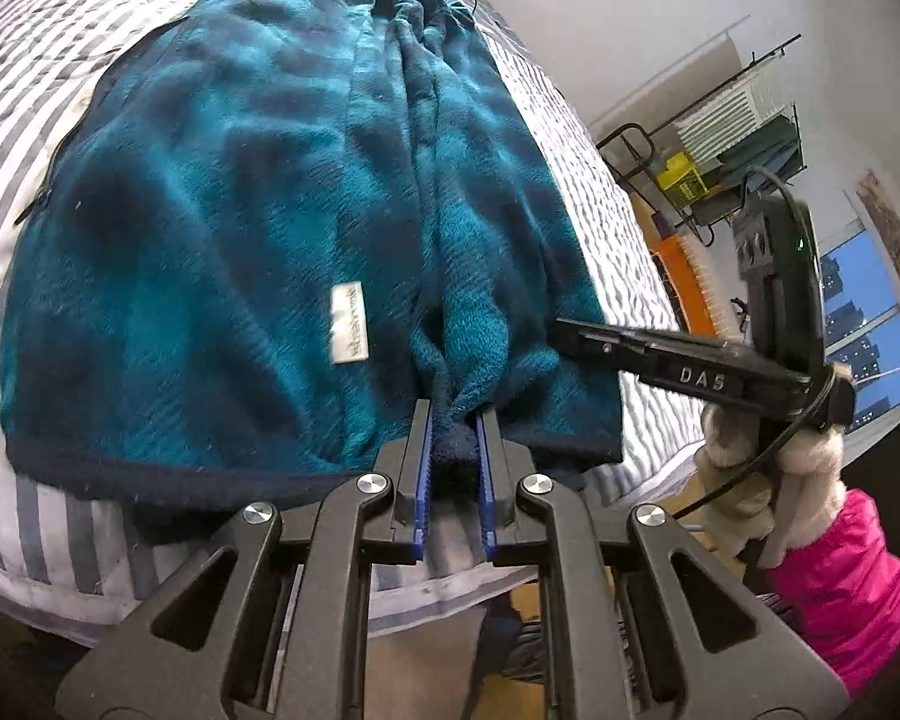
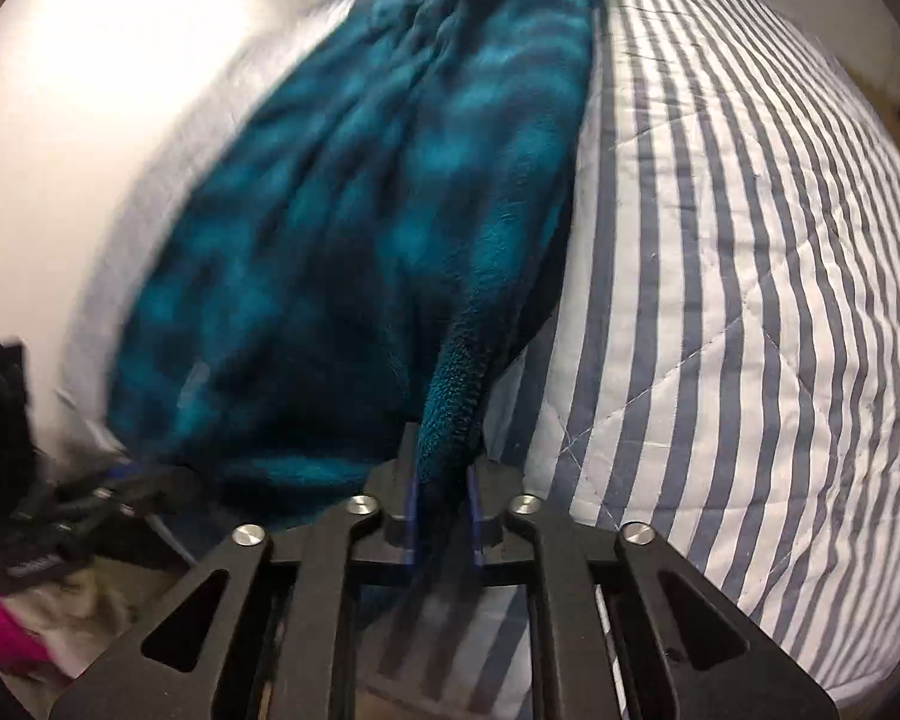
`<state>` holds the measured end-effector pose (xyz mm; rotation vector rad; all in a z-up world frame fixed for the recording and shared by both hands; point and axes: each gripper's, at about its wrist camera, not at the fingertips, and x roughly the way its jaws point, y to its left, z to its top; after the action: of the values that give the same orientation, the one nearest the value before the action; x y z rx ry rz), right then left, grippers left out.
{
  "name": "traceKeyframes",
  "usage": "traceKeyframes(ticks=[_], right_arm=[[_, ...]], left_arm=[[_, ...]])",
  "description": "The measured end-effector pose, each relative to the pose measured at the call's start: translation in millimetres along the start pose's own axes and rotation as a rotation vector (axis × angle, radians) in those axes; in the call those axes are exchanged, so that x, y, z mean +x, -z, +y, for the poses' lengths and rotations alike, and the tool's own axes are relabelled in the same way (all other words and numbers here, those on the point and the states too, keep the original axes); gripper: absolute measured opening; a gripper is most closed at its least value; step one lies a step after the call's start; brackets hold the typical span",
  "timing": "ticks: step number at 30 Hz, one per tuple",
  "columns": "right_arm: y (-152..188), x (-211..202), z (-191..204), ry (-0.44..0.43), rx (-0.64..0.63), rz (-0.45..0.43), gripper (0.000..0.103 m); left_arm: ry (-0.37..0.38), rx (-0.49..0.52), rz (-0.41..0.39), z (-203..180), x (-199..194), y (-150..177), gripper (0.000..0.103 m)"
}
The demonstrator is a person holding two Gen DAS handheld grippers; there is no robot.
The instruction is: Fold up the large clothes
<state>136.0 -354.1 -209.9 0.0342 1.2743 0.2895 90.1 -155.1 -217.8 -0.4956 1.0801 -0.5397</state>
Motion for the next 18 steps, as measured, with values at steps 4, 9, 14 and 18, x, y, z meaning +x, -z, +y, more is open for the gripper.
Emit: traceKeyframes(ticks=[4,9,14,18], right_arm=[[-10.9,-25.5,9.0,0.118,-0.007,-0.085,0.022],[-26.9,-58.6,25.3,-0.052,0.032,-0.209,0.023],[-43.3,-13.3,41.9,-0.129,0.069,-0.114,0.023],[-49.7,24.9,35.7,-0.153,0.144,-0.053,0.005]], left_arm=[[0.005,0.063,-0.022,-8.8,-9.8,4.9,0.011],[0.018,0.072,-0.035,-12.3,-15.1,4.7,0.011],[0.025,0.088,-0.034,-13.0,-14.6,6.8,0.011],[0.029,0.100,-0.028,-13.2,-13.6,9.0,0.011]])
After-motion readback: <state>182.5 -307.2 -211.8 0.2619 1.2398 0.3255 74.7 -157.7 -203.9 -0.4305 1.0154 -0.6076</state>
